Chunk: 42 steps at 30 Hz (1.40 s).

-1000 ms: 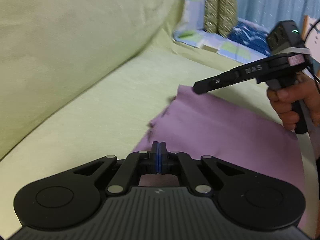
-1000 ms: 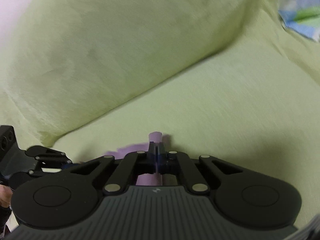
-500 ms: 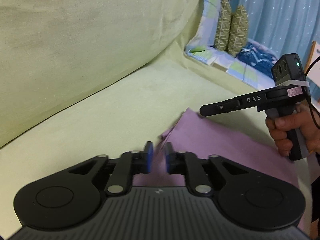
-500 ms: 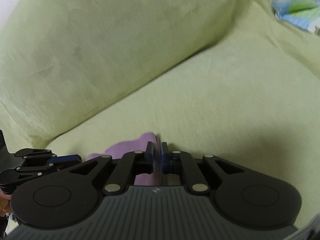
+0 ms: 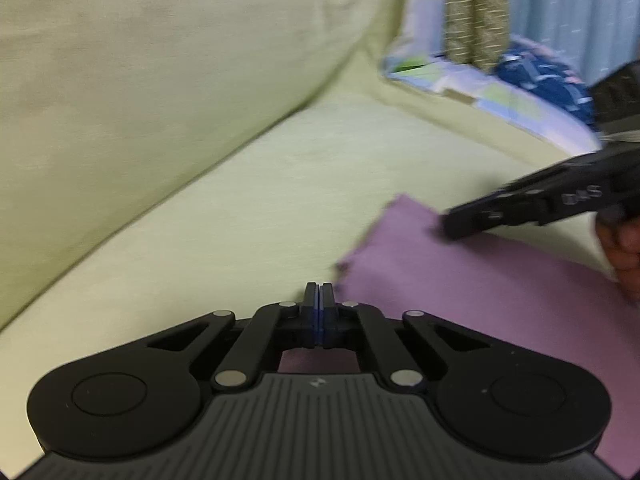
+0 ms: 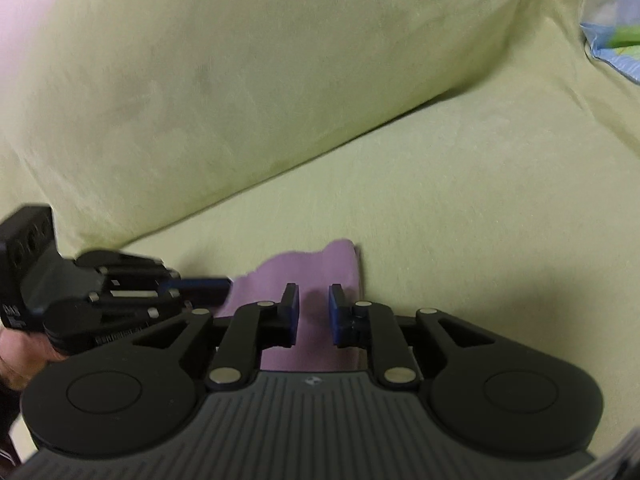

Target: Fold clothes

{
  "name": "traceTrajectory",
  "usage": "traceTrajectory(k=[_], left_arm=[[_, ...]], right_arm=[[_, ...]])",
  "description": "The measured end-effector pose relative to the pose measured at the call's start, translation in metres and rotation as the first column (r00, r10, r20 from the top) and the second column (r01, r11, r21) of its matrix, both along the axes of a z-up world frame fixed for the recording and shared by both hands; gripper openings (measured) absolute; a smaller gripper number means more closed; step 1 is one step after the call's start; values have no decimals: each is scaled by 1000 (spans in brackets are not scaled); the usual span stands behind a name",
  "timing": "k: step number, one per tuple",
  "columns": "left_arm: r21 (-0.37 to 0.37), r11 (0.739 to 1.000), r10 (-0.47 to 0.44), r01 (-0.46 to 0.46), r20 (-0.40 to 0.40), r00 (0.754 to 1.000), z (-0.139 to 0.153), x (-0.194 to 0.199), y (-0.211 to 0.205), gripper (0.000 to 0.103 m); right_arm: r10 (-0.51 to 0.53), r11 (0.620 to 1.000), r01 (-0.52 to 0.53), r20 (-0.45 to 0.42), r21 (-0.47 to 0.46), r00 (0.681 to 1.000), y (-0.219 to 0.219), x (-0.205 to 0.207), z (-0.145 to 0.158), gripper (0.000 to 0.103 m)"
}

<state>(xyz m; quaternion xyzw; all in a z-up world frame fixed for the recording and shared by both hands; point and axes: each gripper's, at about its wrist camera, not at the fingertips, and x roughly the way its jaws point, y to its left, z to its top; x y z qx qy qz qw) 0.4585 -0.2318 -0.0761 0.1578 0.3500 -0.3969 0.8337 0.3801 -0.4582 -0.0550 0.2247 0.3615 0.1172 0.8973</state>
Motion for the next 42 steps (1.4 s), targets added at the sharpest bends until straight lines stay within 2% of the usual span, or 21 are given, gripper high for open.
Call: traceTrajectory(k=[4,8,12,14,16,19,22,25,28,33,35,37,40,42], left_arm=[[-85,995,55,-58,-41,998,12,-3,23,0],[-137,990,12,-24,-90,996,22,-31,34,0],[-98,995,-30,22,-81,996,19,-76,25,0],[-76,997,-29,22,-85,996,13,-84,22,3],[-2,1000,17,-17,-49,999,5,-88,20,3],[-6,997,75,-76,-38,996,6,-83,28,3],[-4,991,137,-137,-27,990,9,-79,33,3],[-43,984,174,-176,-37,984,14,-83,40,3],[-91,984,147,-151,-45,988,22,-103,38,3],[-145,989,22,-33,-77,997,29,-156,13,3],[-136,991,-6,-5,-80,997,27,-173,3,3],[-114,993,-16,6,-86,996,22,-187,-4,3],[-72,997,16,-21,-77,997,13,-201,-8,3],[-58,997,46,-48,-51,998,10,-213,-4,3]], right_arm=[[2,1000,-2,8,3,1000,-1,-6,5,15],[25,1000,-25,17,-1,1000,2,-17,8,15],[93,996,-92,30,-14,995,16,-33,16,15],[139,990,-137,39,-38,990,25,-40,17,15],[192,979,-189,43,-72,980,34,-46,16,15],[247,959,-239,35,-155,968,46,-48,10,14],[214,962,-204,39,-180,976,41,-47,10,14],[139,979,-126,74,-162,987,25,-58,19,17],[128,986,-112,124,-126,984,18,-82,30,17],[138,985,-119,160,-127,977,29,-134,38,17],[150,983,-129,167,-132,974,33,-152,37,17],[164,979,-145,135,-140,977,34,-168,29,17],[158,974,-136,109,-182,981,31,-177,20,17],[126,975,-102,112,-198,986,22,-181,19,13]])
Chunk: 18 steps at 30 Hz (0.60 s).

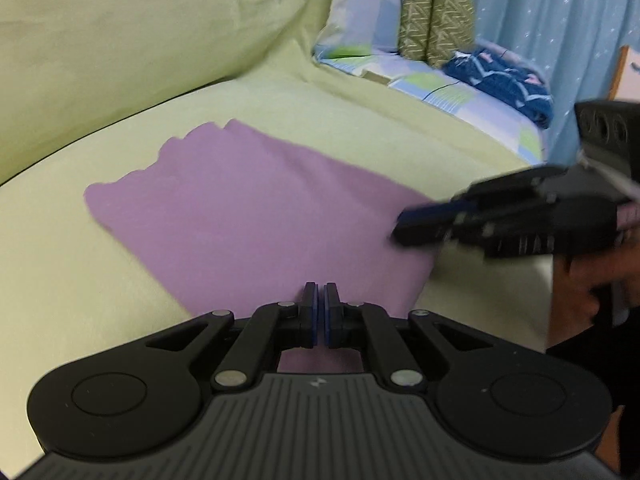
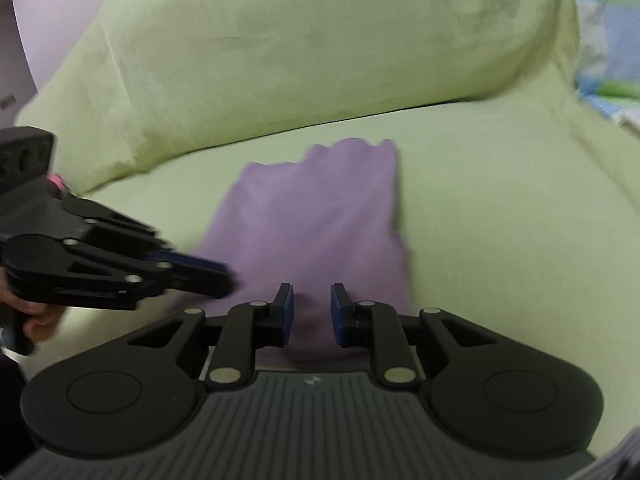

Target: Fold clothes

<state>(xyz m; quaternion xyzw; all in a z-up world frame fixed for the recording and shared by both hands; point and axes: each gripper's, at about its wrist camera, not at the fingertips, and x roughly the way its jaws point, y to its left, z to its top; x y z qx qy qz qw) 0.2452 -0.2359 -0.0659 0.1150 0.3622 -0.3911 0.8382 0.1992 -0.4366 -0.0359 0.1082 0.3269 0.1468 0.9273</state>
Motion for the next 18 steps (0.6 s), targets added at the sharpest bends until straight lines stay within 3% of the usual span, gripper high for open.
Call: traceTrajectory(k=[5,10,14,18], left_arm=[[-3,997,80,-80,20,997,12,-28,19,3],[0,993,119,-119,27,993,8,-52,30,3],[16,993,118,-118,6,993,-1,-52,28,3],[14,992,124,-124,6,992,4,-51,34,3]], right_arm=[[-60,998,59,42,26,997,-8,-17,8,16],[90,996,-91,118,8,989,27,-31,10,16],[147,989,-146,94,-22,985,42,-27,2,16],[82,996,-80,57,-36,995,28,-24,-5,15]])
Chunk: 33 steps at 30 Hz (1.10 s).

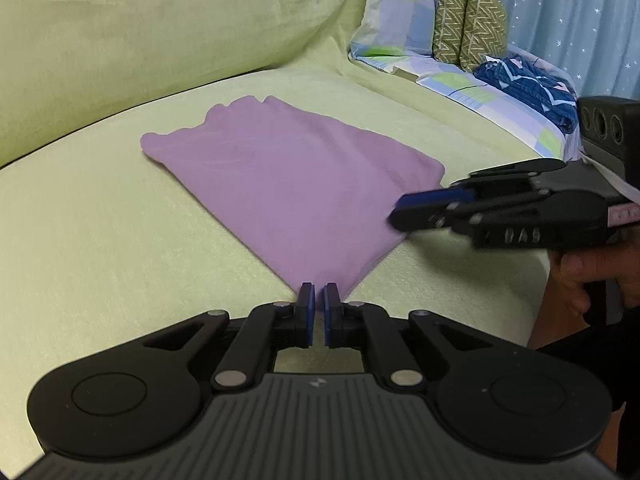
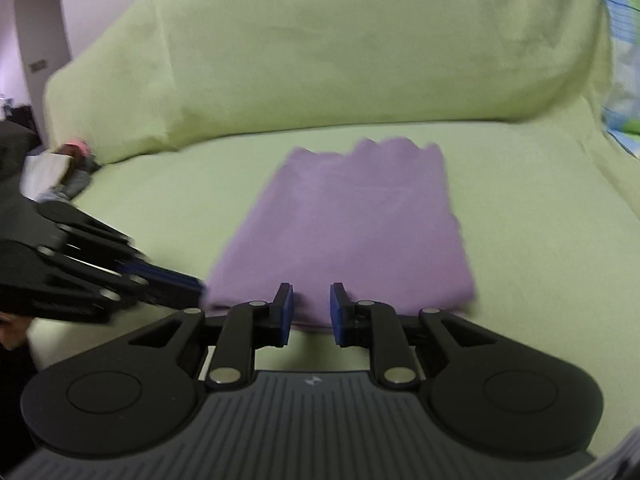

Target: Fold clothes

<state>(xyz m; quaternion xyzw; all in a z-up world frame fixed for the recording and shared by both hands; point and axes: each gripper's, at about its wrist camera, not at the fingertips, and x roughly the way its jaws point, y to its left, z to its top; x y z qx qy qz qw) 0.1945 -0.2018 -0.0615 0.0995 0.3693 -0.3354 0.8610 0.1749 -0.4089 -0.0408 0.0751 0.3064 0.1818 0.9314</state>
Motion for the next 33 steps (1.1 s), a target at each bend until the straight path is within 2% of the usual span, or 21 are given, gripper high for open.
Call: traceTrajectory(k=[2,6,9,11,16,20,23,30,33], left_arm=[[-12,1000,6,-5,13,1000,7,1,2,3],[-56,998,-29,31,22,999,15,5,-12,3],[10,997,-72,71,28,997,4,5,-30,3],[45,996,-81,80,26,996,-4,2,-32,4],[-30,999,-19,20,32,999,6,-3,-11,4],[-1,1000,-24,24,18,1000,-5,-2,-10,4],[-7,1000,-21,21,18,1000,-6,-1,-11,4],[0,999,-42,42,21,999,-8,0,-11,4],[0,999,-46,46,23,999,-8,-1,-9,4]], right_arm=[[-49,998,48,20,31,999,-10,-5,7,18],[-17,999,14,64,48,998,-1,-12,11,18],[32,999,-35,72,41,997,10,-14,10,18],[41,999,-41,38,-1,998,16,-11,5,18],[19,999,-22,73,39,997,9,-14,7,19],[70,997,-73,92,30,993,23,-17,4,19],[106,994,-103,89,-34,990,37,-13,-5,19],[-27,997,34,100,-67,995,3,-17,-12,16],[-80,995,86,96,-52,992,-14,-18,-14,14]])
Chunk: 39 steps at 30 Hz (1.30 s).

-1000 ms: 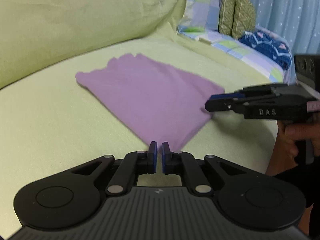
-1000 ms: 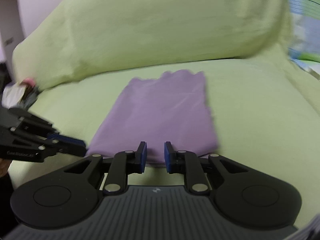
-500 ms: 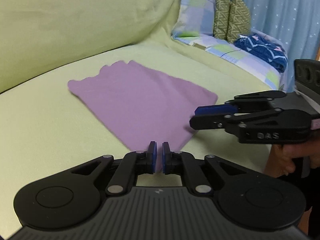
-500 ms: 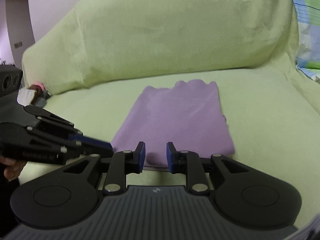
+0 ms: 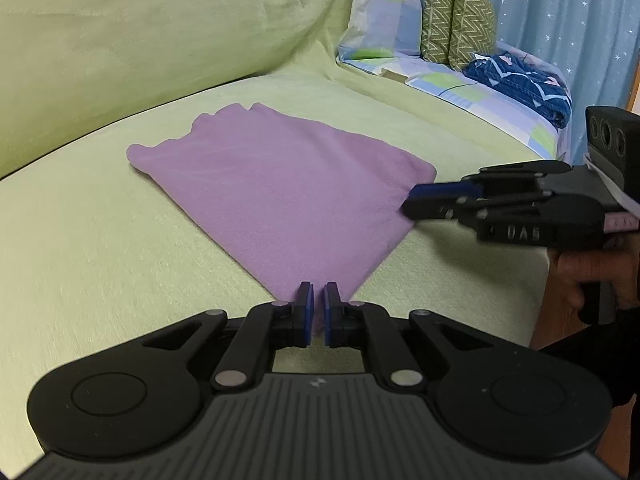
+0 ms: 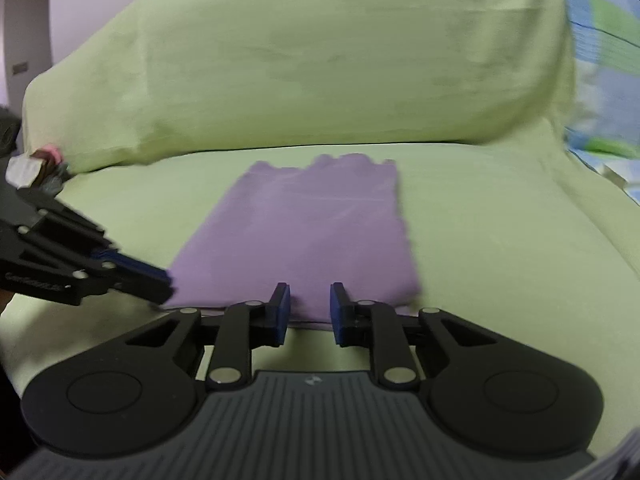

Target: Fold clothes

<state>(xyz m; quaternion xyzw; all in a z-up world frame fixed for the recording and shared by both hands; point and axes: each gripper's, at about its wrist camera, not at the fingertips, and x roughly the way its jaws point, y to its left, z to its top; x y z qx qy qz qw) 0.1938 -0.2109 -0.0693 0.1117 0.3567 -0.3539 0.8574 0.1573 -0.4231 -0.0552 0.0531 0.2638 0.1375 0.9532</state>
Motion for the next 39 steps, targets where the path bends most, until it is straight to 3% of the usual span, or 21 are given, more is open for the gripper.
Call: traceTrajectory(k=[5,7,8,9,11,16,19,21,24,35,39], left_arm=[[8,1000,-4,4,3,1000,2,0,1,5],[23,1000,-11,11,21,1000,6,-4,0,6],[30,999,-34,33,43,998,8,-10,-1,13],[36,998,-55,53,63,997,11,-15,-3,30],[64,994,-96,88,128,987,13,-28,-7,39],[183,976,-163,121,233,959,8,-45,-24,39],[272,955,-196,120,272,942,1,-46,-33,33],[319,938,-230,133,291,929,-3,-49,-37,13],[374,918,-261,129,327,909,-9,-53,-40,5],[366,924,-227,109,296,928,-13,-56,-29,2],[298,947,-200,121,253,946,-1,-51,-23,4]], right_arm=[[-110,994,110,-11,-2,994,-19,-2,1,19],[-155,986,156,-31,51,987,-31,-4,2,20],[-158,985,160,-35,65,987,-33,-5,2,20],[-159,983,161,-38,84,987,-35,-6,2,21],[-159,982,162,-37,92,987,-36,-7,2,21],[-153,980,159,-58,122,987,-35,0,-1,22],[-148,981,154,-58,114,987,-32,-2,-1,22],[-149,982,154,-55,111,987,-30,-3,-2,22],[-161,978,166,-56,124,985,-31,-5,-1,23],[-168,934,203,-138,293,976,-42,-12,-11,24],[-188,906,240,-176,348,966,-43,-12,-15,25]])
